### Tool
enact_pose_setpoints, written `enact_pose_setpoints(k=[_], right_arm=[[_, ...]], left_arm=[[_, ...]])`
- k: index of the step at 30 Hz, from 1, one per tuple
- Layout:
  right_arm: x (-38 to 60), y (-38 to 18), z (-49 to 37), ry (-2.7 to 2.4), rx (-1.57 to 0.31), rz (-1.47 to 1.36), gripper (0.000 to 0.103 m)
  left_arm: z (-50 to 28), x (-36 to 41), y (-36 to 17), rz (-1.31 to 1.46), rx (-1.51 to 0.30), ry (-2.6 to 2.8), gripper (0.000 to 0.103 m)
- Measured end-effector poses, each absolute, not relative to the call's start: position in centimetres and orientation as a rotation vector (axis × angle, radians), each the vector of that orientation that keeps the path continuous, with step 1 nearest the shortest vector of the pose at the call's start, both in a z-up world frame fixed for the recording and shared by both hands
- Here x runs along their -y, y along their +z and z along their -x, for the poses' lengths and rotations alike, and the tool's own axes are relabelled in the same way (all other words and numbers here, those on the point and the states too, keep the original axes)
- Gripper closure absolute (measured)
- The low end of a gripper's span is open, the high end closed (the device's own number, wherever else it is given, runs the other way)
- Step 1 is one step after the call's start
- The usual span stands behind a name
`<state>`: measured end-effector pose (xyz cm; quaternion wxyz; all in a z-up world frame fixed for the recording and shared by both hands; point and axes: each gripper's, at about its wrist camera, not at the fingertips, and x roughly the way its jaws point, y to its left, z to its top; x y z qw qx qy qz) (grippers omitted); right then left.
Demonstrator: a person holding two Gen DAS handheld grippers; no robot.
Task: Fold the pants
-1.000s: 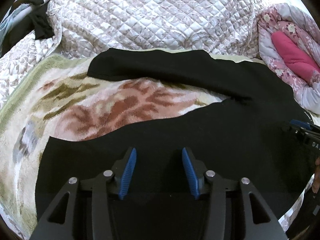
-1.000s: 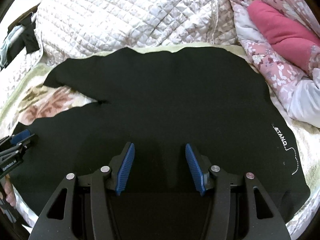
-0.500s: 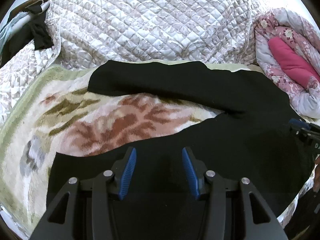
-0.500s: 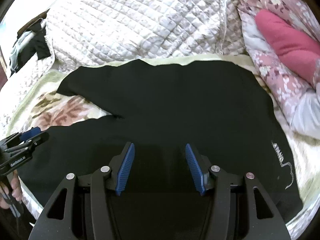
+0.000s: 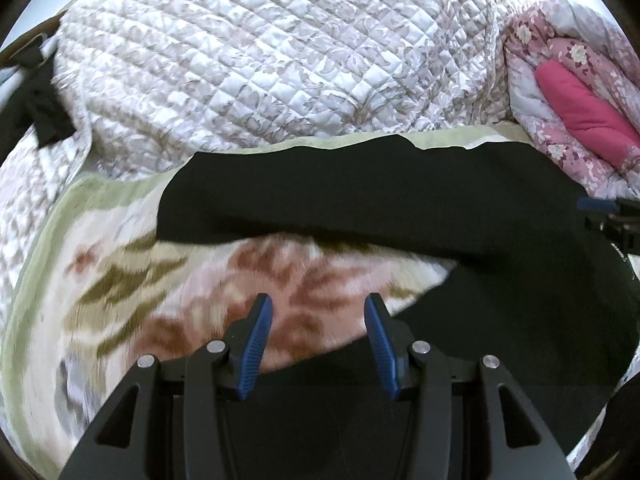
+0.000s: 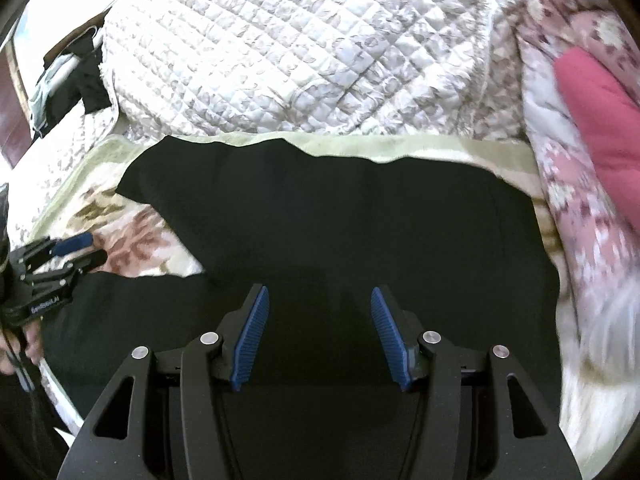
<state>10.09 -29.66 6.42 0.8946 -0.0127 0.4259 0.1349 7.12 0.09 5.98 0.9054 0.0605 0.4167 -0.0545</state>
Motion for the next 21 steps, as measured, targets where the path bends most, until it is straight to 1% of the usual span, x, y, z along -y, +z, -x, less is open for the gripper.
enact_pose_setpoints(k=[3,5,7,8,9,12,15,21], right_arm=[[30.4,5.8,-13.2,0.296,-0.915,0.049,0.046],[30.8,5.5,-15.3,0.286,-0.924,0.072,0.046],[31.0,5.4,-17.4,0.3,-0.917,0.096,0.046],[31.0,5.4,-18.4,0.309,-0.916,0.107,0.045],[30.9,5.4,-19.3,0.316,-0.914,0.119,0.043],[30.8,4.9,-22.5,0.35,-0.925,0.165,0.034],[31.0,4.1,-25.5,0.336,-0.936,0.217,0.033],[31.1,0.9,-29.6,0.336,-1.053,0.283,0.033]], left_arm=[[-10.0,-0.7,6.0,-0.114,-0.879,-0.13,0.052],[-12.3,-1.3,6.1,-0.108,-0.876,-0.128,0.047],[-14.7,-1.6,6.1,-0.104,-0.873,-0.131,0.04],[-16.0,-1.6,6.0,-0.103,-0.874,-0.136,0.039],[-17.3,-1.7,5.8,-0.104,-0.876,-0.134,0.038],[-20.8,-1.5,4.9,-0.118,-0.887,-0.129,0.037],[-24.0,-1.2,3.8,-0.118,-0.902,-0.136,0.037],[-28.1,-0.4,1.0,-0.09,-0.976,-0.156,0.035]])
